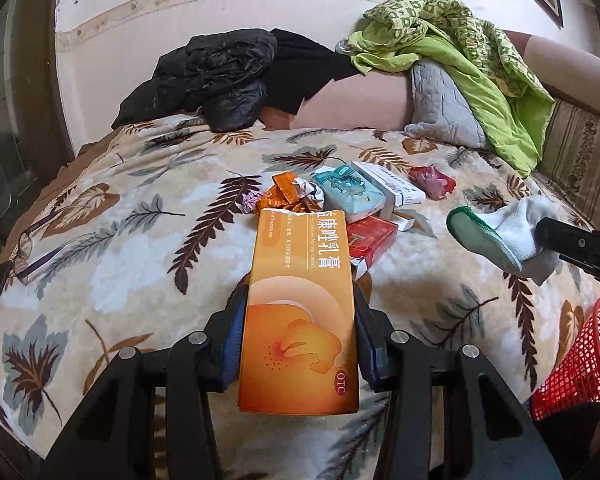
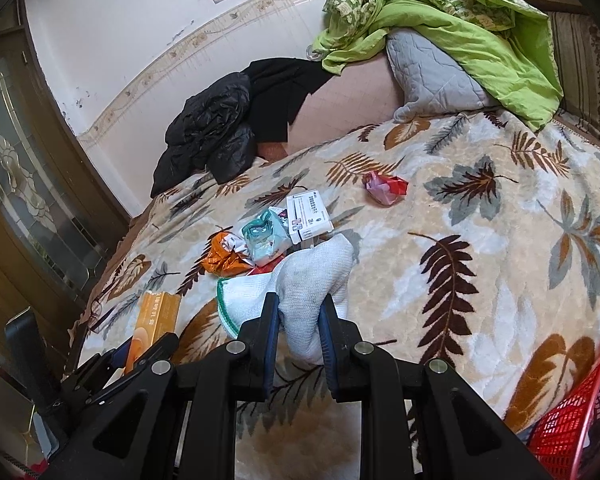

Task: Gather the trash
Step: 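Carry the orange box and white sock to the red basket and release both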

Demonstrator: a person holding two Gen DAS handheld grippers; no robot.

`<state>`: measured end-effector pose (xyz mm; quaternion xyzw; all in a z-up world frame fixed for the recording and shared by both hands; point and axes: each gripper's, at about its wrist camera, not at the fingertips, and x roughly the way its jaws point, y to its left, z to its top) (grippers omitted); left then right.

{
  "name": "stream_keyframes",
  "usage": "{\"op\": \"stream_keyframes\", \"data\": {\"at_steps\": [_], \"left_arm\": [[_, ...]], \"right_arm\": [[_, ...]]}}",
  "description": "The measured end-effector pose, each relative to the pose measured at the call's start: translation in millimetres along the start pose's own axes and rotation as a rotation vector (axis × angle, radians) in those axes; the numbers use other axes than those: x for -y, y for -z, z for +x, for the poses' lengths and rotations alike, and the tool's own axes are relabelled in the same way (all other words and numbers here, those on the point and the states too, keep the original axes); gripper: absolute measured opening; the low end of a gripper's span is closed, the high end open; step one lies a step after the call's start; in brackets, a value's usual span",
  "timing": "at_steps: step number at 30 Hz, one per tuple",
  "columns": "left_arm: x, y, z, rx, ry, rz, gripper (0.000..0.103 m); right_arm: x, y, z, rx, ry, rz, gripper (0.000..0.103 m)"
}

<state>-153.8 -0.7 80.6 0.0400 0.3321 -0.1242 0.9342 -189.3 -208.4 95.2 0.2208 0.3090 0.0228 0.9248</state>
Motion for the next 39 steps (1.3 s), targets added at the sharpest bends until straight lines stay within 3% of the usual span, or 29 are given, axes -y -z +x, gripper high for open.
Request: {"op": "stream_keyframes", "data": {"at_steps": [26,35,39], "left_arm": [[4,0,6,-0.006,0.043,0.002,0.046],[38,3,-20,0.015,0.159,0.083,0.046],[60,-1,-32,-0.021,0.267,0.094,0.046]], "right_arm": [[1,-1,6,-0.006,-0.007,0.020,0.021],[19,1,-29,0.014,-0.004,0.075,0.021],[46,2,-69,0.044,0.014,0.129,0.021]]}}
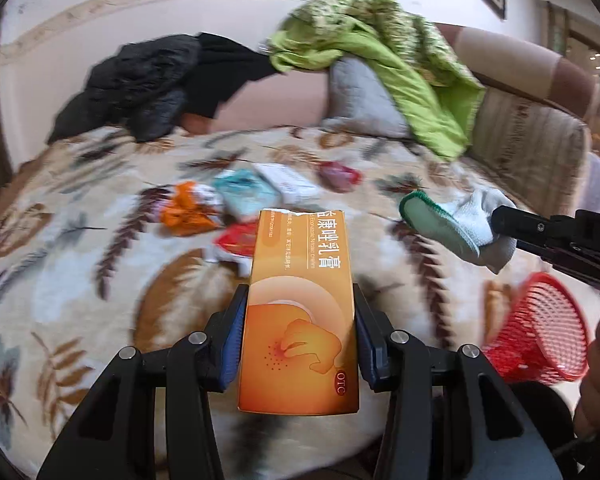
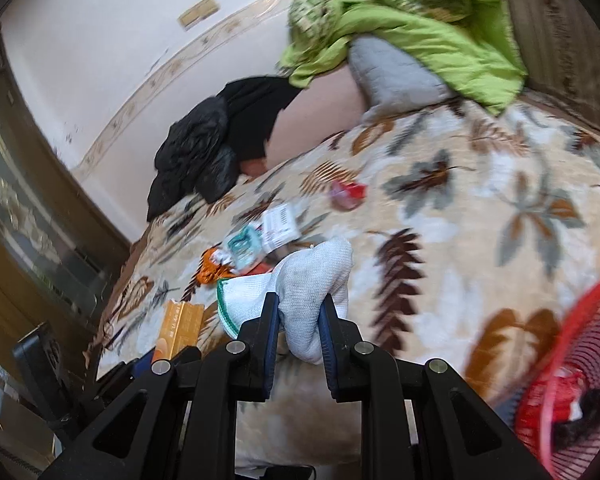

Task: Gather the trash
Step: 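Carry the orange box and white sock to the red basket and release both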

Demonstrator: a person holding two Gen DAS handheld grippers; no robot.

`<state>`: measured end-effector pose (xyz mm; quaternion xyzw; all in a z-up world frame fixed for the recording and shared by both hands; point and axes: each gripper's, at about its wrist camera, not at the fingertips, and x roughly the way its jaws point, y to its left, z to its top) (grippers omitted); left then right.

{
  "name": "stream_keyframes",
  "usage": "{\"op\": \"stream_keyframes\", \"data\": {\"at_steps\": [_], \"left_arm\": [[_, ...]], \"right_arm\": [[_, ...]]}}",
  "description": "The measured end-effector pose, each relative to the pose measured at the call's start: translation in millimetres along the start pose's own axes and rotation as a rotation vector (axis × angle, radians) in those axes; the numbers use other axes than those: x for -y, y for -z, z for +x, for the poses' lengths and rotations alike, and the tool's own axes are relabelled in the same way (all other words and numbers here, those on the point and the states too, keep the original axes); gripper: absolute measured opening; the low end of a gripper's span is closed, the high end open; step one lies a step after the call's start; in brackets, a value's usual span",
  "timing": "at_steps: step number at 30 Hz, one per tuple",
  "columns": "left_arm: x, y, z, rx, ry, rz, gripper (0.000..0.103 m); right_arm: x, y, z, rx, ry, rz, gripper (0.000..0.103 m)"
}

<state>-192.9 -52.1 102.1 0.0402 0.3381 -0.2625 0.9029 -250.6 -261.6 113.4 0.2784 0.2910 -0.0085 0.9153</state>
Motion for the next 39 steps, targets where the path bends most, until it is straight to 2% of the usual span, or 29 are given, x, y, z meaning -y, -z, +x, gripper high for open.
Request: {"op": "stream_keyframes", "data": {"at_steps": [4,11,16,21,23,24,25,27,30,36,39], "left_arm": [[43,-9,-8,0.007,0.090,0.085,0.046],[141,-22,-17,-0.006,0.315,0.248,0.046],[211,-24,-4,-0.115,0.495,0.296,0.046],[262,-18,15,-0.202,0.574,0.343,0.046],[279,-16,24,-0.236,0.595,0.345,0.048],[284,-16,29,-0.256,0.604,0.346,0.050],[288,-15,33,-0.268,0.603,0.346,0.057],[290,-17,38,-0.277,0.596,0.327,0.060],[281,-18,36,-0.274,0.604,0.300,0.061],[243,-26,31,-0.242,0.546,0.234,0.061],[216,-26,31,-0.237,0.507,0.196,0.061]], "right_arm": [[32,-2,-49,0.059,0.047,0.054,0.021],[105,1,-134,0.159,0.189,0.201,0.021],[150,10,-174,0.202,0.277,0.290,0.021],[187,19,-190,0.221,0.321,0.389,0.023],[198,23,-192,0.215,0.330,0.417,0.025],[203,23,-193,0.212,0.336,0.427,0.031],[206,23,-192,0.211,0.343,0.436,0.042],[212,25,-195,0.215,0.349,0.448,0.050],[210,24,-198,0.227,0.351,0.428,0.050],[194,16,-183,0.205,0.311,0.370,0.050],[176,12,-164,0.172,0.279,0.321,0.054]]}}
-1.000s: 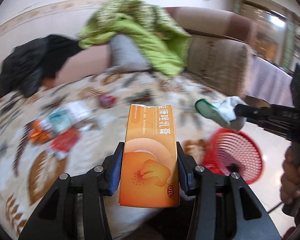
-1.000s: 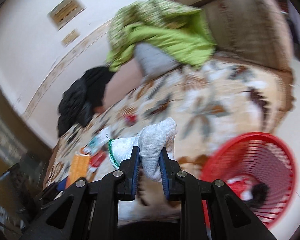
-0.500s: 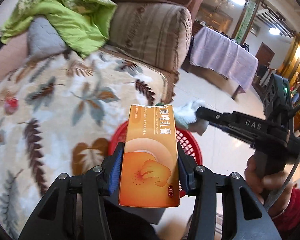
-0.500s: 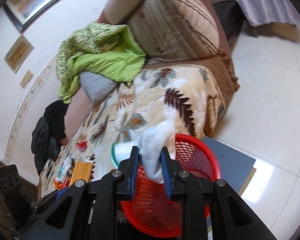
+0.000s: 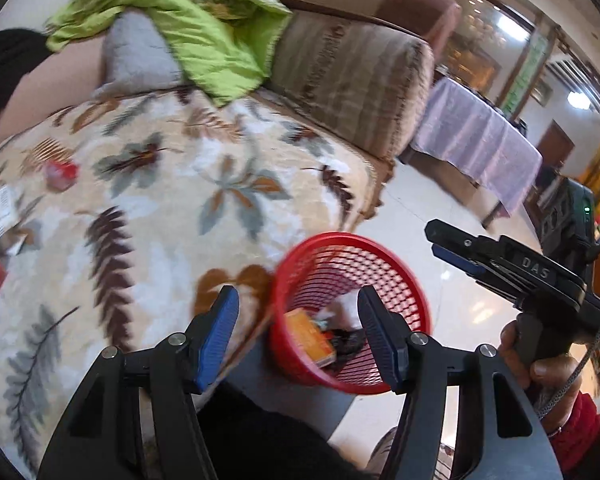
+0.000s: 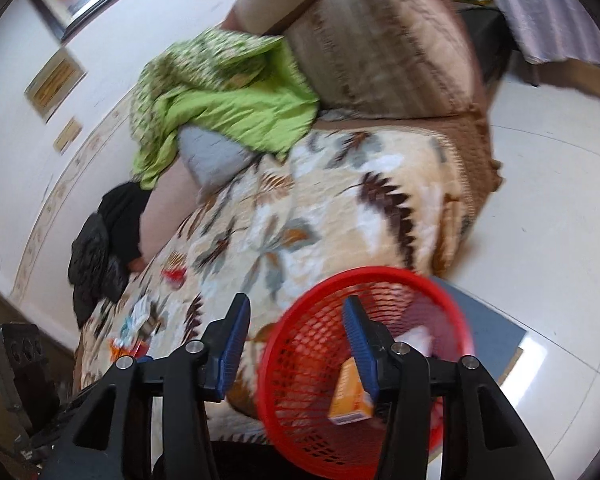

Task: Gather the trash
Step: 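Carry the orange box and white sock to the red basket and release both, then return both tools to the bed and grasp the red cigarette pack with the left tool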

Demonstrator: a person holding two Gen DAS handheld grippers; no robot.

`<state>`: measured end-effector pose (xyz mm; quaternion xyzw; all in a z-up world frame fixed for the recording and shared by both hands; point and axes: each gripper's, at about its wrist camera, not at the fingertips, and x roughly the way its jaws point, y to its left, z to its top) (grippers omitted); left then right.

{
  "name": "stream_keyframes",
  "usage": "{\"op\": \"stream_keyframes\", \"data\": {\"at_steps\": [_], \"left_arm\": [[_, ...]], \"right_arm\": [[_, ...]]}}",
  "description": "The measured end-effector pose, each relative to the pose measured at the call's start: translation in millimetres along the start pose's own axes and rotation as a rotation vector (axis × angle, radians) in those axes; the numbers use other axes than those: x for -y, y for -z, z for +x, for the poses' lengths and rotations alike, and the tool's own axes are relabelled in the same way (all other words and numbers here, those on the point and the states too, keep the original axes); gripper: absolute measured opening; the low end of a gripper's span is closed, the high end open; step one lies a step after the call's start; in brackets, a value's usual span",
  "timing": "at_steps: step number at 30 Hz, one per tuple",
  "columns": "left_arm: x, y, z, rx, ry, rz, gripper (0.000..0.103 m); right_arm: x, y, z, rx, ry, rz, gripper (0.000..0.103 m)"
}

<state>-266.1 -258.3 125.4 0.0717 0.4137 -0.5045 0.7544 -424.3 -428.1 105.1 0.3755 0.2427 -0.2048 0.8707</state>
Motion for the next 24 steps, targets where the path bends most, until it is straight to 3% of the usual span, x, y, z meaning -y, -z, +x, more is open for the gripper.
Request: {"op": "stream_keyframes", "data": {"at_steps": [11,20,24], "left_arm": [[-97,32,-61,0.066,-0.141,-0.143,0.061],[-225,45,-104,0.117,-0.343,-0.304,0.066],[-268,43,-103,0.108,-0.427,-0.326,0.068]], "right_arm": [[-114,38,62,-0.129,-0.119,-0.231,0.056],[-187,84,116,-0.251,-0.206,-0.343,0.058],[-200,91,124,-0.251,-0.212,-0.388,0.058]]}}
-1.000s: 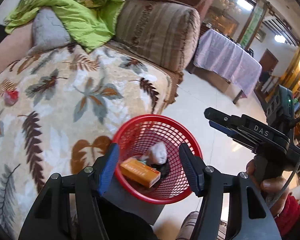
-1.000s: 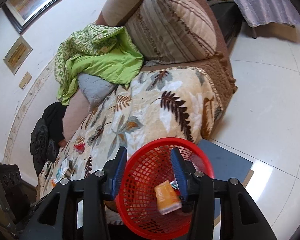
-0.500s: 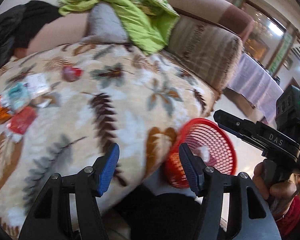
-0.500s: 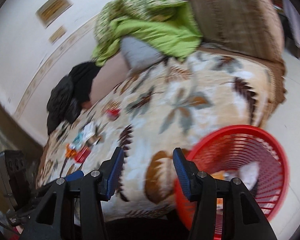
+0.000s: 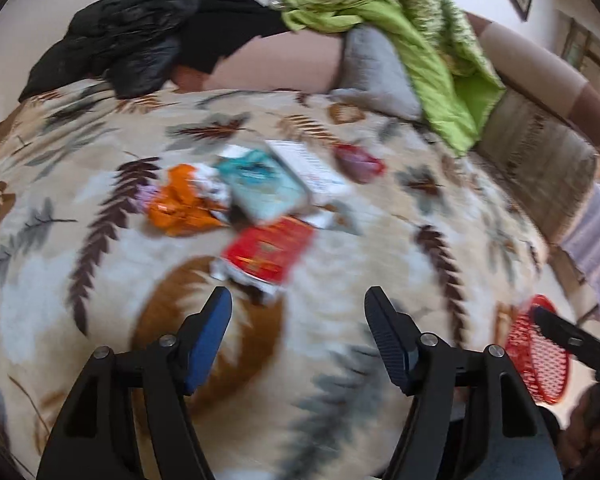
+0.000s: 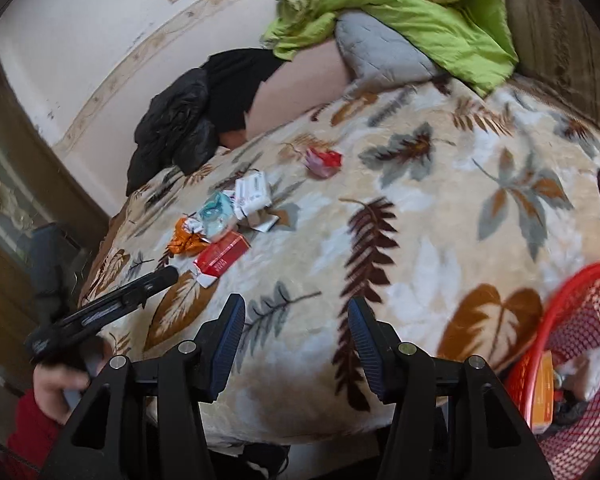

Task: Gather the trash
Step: 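Return both tools to the bed and grasp the red cigarette pack with the left tool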

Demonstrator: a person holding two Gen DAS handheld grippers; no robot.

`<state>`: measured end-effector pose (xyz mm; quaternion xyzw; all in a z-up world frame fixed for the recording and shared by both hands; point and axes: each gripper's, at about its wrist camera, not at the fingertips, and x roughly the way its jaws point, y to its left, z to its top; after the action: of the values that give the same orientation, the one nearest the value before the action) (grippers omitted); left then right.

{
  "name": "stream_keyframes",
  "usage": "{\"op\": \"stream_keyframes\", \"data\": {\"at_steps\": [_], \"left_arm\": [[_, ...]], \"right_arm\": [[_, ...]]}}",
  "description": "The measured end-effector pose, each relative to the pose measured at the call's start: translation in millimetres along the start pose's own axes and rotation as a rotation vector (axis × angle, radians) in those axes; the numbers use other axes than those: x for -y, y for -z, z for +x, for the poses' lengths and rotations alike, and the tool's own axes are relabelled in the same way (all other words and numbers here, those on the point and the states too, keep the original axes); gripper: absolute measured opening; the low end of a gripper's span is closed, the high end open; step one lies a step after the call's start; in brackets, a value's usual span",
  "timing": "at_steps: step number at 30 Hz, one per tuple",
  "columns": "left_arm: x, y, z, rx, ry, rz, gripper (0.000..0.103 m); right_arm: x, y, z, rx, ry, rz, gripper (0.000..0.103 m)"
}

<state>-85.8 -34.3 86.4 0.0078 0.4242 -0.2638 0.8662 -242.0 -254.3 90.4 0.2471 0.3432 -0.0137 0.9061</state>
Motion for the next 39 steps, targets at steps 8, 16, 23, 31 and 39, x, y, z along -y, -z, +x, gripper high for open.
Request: {"op": "stream_keyframes", "data": {"at_steps": [8,16,23,31,39], "left_arm": [[-12,-23,65,-0.072,-0.009,0.042,0.069],[1,-21,98,-0.057,-0.113,0.100,0.067],[2,-12,90,-0.026,-0.150,0.082,0.059],[4,20,47,-0.084,-0.106,-0.006,0.059],[-1,39,38,-0.078,-0.124,0.010,0.061]], "right_arm": [[-6,3,5,-0.005,0.013,-0.034,0.058],[2,1,5,-0.008,0.006,-0.004,0.058],[-3,1,9,-0.014,-0.002,-0.011,0.058],[2,-2,20,-0.083,-0.037,0.040,0.058],[-25,-42,65,-0.134,-0.104,-0.027,0.060]]}}
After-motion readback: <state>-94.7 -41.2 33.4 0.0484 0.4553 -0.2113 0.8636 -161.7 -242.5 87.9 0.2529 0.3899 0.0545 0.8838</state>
